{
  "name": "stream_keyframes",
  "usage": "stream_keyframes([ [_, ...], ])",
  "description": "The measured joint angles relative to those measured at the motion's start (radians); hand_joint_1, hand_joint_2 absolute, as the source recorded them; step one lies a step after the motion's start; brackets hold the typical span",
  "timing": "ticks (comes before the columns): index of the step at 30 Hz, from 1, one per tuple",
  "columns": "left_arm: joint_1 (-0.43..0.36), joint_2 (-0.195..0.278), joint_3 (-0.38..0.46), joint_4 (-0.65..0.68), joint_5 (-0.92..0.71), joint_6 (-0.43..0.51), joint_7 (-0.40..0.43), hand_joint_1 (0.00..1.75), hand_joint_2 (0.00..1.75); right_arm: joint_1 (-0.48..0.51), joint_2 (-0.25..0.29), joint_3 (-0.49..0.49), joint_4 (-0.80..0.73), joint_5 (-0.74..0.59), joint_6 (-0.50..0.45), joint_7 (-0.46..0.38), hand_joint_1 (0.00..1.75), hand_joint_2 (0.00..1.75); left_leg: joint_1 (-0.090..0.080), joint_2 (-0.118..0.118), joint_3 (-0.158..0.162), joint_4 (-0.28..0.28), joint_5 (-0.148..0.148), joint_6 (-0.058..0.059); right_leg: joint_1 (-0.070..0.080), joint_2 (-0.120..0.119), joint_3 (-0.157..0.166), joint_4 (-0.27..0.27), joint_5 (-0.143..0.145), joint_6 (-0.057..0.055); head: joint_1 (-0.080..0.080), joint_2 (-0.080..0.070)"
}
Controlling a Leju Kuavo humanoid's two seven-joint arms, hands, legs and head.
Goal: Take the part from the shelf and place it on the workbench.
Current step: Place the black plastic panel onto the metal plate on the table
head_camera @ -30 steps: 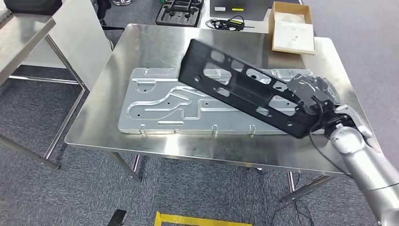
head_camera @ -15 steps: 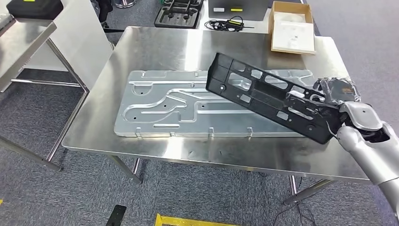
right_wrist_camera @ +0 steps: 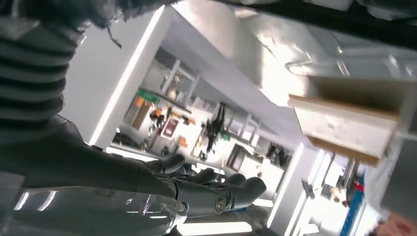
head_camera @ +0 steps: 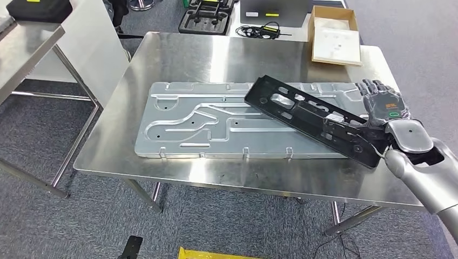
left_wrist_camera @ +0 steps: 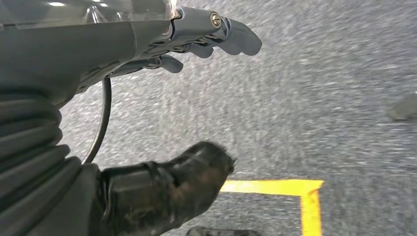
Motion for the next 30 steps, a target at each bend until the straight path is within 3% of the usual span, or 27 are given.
stream_keyframes([
  [1,0.000,-0.001,0.000,0.000,0.003,-0.006,0.007,0.00,0.00,0.002,-0.004,0.000,-0.005,0.011,-0.021,-0.002,0.00,0.00,0.002,0.001,0.005,-0.008,0.004,0.006,0.000,0.000,-0.014,0.033,-0.021,0.003,0.001,0.000],
  [4,0.001,-0.001,0.000,0.000,0.008,-0.016,0.020,0.00,0.00,0.011,-0.010,0.000,-0.021,0.040,-0.078,-0.008,0.00,0.00,0.003,0.002,0.007,-0.012,0.007,0.014,0.000,0.000,-0.098,0.213,-0.106,0.010,0.002,0.000],
  [5,0.001,-0.001,0.000,0.000,0.008,-0.019,0.022,0.00,0.00,0.017,-0.011,0.000,-0.026,0.045,-0.089,-0.010,0.00,0.00,0.003,0.002,0.007,-0.011,0.006,0.014,-0.001,0.000,-0.116,0.249,-0.113,0.012,0.002,0.000],
  [6,0.002,-0.001,0.000,0.000,0.008,-0.024,0.025,0.00,0.00,0.023,-0.012,0.000,-0.032,0.049,-0.103,-0.011,0.00,0.00,0.003,0.001,0.007,-0.008,0.005,0.014,-0.003,0.000,-0.117,0.248,-0.102,0.014,0.002,0.000],
  [7,0.003,-0.002,0.000,0.000,0.008,-0.029,0.028,0.00,0.00,0.027,-0.013,0.000,-0.040,0.053,-0.127,-0.011,0.00,0.00,0.004,0.000,0.007,-0.004,0.004,0.012,-0.005,0.000,-0.099,0.212,-0.075,0.016,0.002,0.000],
  [8,0.003,-0.002,0.000,0.000,0.007,-0.035,0.031,0.00,0.00,0.030,-0.014,-0.001,-0.052,0.056,-0.161,-0.011,0.00,0.00,0.004,0.000,0.006,0.002,0.002,0.009,-0.007,0.000,-0.067,0.148,-0.040,0.016,0.002,0.000],
  [10,0.004,-0.003,0.000,0.000,0.005,-0.046,0.034,0.00,0.00,0.037,-0.014,-0.013,-0.088,0.058,-0.242,-0.011,0.00,0.00,0.002,-0.002,-0.002,0.017,-0.003,-0.001,-0.006,0.000,-0.009,0.036,0.001,0.013,0.002,0.000],
  [11,0.004,-0.003,0.000,0.000,0.004,-0.049,0.033,0.00,0.00,0.046,-0.013,-0.028,-0.115,0.054,-0.278,-0.012,0.00,0.00,0.000,-0.003,-0.006,0.023,-0.005,-0.006,-0.004,0.001,0.004,0.010,0.007,0.008,0.001,0.000],
  [14,0.007,-0.002,0.000,0.000,-0.001,-0.060,0.030,0.00,0.00,0.087,0.003,-0.085,-0.221,0.054,-0.345,-0.023,0.00,0.00,-0.001,-0.005,-0.015,0.027,-0.003,-0.021,-0.001,0.001,0.000,0.004,0.013,-0.010,0.001,0.000],
  [15,0.009,-0.001,0.000,0.000,-0.003,-0.064,0.030,0.00,0.00,0.098,0.014,-0.098,-0.262,0.065,-0.351,-0.027,0.00,0.00,0.000,-0.005,-0.020,0.037,-0.015,-0.028,-0.003,0.000,-0.003,0.002,0.018,-0.018,0.000,0.000],
  [17,0.009,0.001,0.000,0.000,-0.007,-0.069,0.030,0.00,0.00,0.114,0.034,-0.114,-0.341,0.091,-0.353,-0.030,0.00,0.00,0.004,-0.004,-0.047,0.107,-0.077,-0.041,-0.006,-0.003,-0.012,-0.004,0.029,-0.034,-0.004,0.000],
  [19,0.008,0.001,-0.001,0.000,-0.010,-0.072,0.030,0.00,0.00,0.130,0.051,-0.126,-0.404,0.105,-0.354,-0.029,0.00,0.00,0.008,-0.002,-0.088,0.227,-0.158,-0.050,-0.004,-0.006,-0.027,-0.004,0.040,-0.040,-0.008,0.000],
  [21,0.008,0.001,-0.001,0.000,-0.014,-0.074,0.031,0.00,0.00,0.147,0.065,-0.140,-0.454,0.104,-0.375,-0.036,0.00,0.00,0.009,-0.002,-0.091,0.284,-0.189,-0.053,-0.002,-0.008,-0.045,-0.004,0.054,-0.041,-0.008,0.000],
  [22,0.009,0.001,-0.001,0.000,-0.018,-0.076,0.033,0.00,0.00,0.156,0.073,-0.149,-0.478,0.099,-0.399,-0.046,0.00,0.00,0.010,-0.002,-0.064,0.259,-0.179,-0.051,-0.002,-0.009,-0.054,-0.004,0.062,-0.040,-0.008,0.000],
  [24,0.007,0.002,-0.002,0.000,-0.031,-0.082,0.033,0.00,0.00,0.176,0.096,-0.171,-0.530,0.076,-0.471,-0.074,0.00,0.00,0.009,-0.002,0.031,0.125,-0.142,-0.044,-0.001,-0.009,-0.071,-0.003,0.079,-0.035,-0.008,0.000],
  [26,0.001,0.003,-0.004,0.000,-0.039,-0.093,0.027,0.00,0.00,0.201,0.131,-0.196,-0.589,0.029,-0.547,-0.104,0.00,0.00,0.005,-0.003,0.094,0.023,-0.117,-0.033,0.000,-0.009,-0.076,-0.007,0.094,-0.025,-0.007,0.000],
  [29,-0.002,0.003,-0.009,0.000,-0.038,-0.114,0.023,0.00,0.00,0.251,0.191,-0.216,-0.669,-0.059,-0.639,-0.164,0.00,0.00,0.001,-0.005,0.097,0.002,-0.092,-0.017,0.000,-0.009,-0.070,-0.023,0.117,-0.005,-0.004,0.000],
  [30,-0.001,0.002,-0.010,0.000,-0.039,-0.119,0.024,0.00,0.00,0.271,0.208,-0.218,-0.690,-0.086,-0.661,-0.188,0.00,0.00,0.003,-0.003,0.095,-0.003,-0.079,-0.011,0.000,-0.008,-0.072,-0.023,0.113,0.000,-0.004,0.000],
])
